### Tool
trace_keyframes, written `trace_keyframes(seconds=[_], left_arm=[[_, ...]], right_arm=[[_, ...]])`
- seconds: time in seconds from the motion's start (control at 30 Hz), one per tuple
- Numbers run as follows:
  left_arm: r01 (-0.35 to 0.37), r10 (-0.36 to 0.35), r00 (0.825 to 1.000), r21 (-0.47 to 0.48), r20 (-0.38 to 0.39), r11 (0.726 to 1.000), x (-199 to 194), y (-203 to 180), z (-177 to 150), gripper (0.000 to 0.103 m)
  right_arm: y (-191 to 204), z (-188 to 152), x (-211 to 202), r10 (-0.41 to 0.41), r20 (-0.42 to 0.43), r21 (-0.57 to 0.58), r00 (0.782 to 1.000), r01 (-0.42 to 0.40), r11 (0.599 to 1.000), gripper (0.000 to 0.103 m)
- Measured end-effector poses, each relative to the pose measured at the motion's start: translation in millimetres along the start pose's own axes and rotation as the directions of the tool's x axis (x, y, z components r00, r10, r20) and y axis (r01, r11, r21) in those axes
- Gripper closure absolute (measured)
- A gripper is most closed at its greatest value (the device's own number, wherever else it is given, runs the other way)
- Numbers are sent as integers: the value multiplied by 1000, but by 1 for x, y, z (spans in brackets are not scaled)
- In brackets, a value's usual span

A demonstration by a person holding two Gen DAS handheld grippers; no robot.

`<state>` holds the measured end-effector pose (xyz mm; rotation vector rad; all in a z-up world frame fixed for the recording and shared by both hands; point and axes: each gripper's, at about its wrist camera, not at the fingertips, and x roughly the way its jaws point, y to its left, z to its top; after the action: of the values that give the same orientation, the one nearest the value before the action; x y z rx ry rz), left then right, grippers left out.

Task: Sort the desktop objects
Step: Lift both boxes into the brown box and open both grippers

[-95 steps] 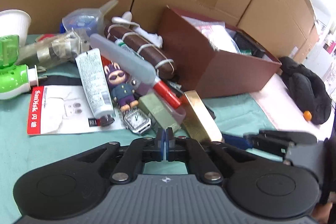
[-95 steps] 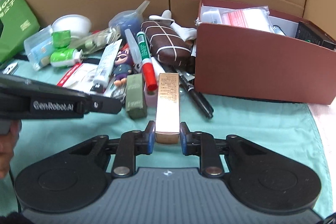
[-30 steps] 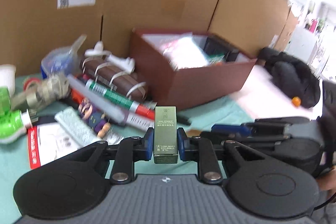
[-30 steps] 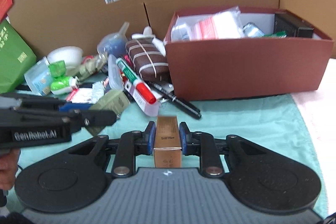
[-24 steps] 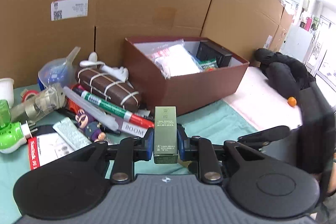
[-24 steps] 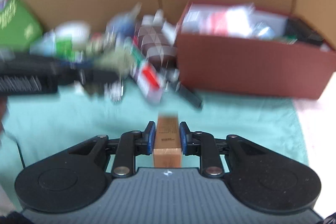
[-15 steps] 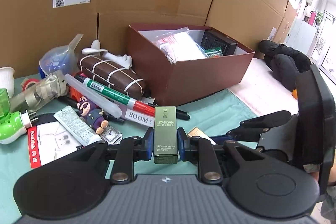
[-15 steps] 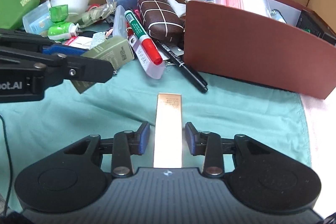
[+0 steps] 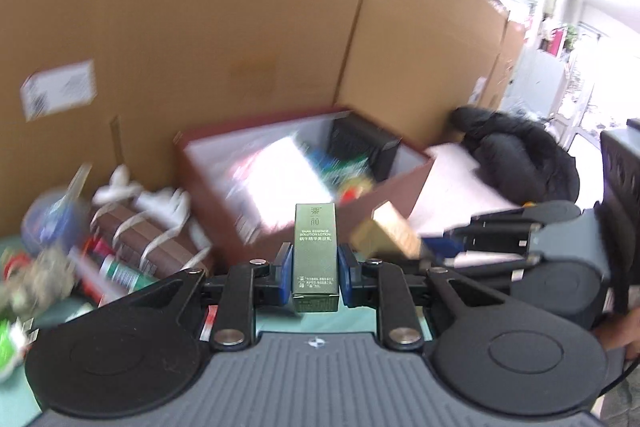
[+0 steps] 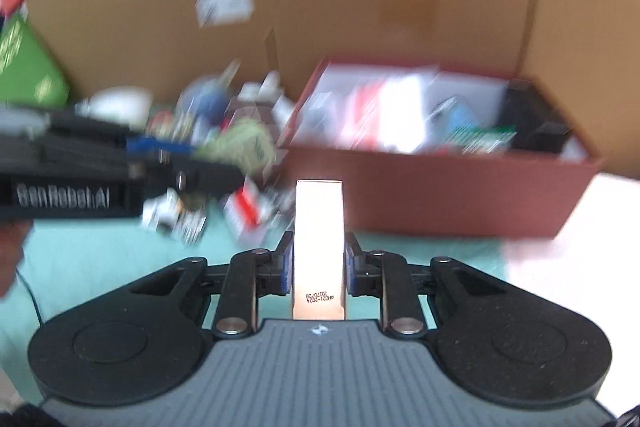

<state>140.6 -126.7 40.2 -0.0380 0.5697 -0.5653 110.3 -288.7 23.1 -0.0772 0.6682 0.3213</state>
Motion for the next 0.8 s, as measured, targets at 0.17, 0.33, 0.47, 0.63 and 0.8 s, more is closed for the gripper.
trace_keyframes(seconds=[0.17, 0.33, 0.47, 0.63, 0.8], left_arm=[[34, -32, 998, -35, 54, 999, 29, -11, 46, 80], [14, -8, 997, -84, 77, 996, 74, -16, 78, 80], [-3, 8, 999, -104, 53, 995, 109, -22, 85, 80], [-11, 12, 1000, -118, 8, 993, 143, -23, 84, 80], [-35, 37, 999, -89, 20, 995, 155, -23, 78, 51]], right_arm=[[-43, 43, -25, -100, 156, 87, 983, 87, 992, 80], [-85, 74, -21, -194, 237, 163, 952, 158, 974, 80], [-115, 85, 2, -239, 243, 208, 940, 191, 959, 80], [-145, 83, 36, -250, 200, 246, 947, 198, 949, 80], [-167, 81, 68, -245, 172, 266, 954, 195, 944, 77]])
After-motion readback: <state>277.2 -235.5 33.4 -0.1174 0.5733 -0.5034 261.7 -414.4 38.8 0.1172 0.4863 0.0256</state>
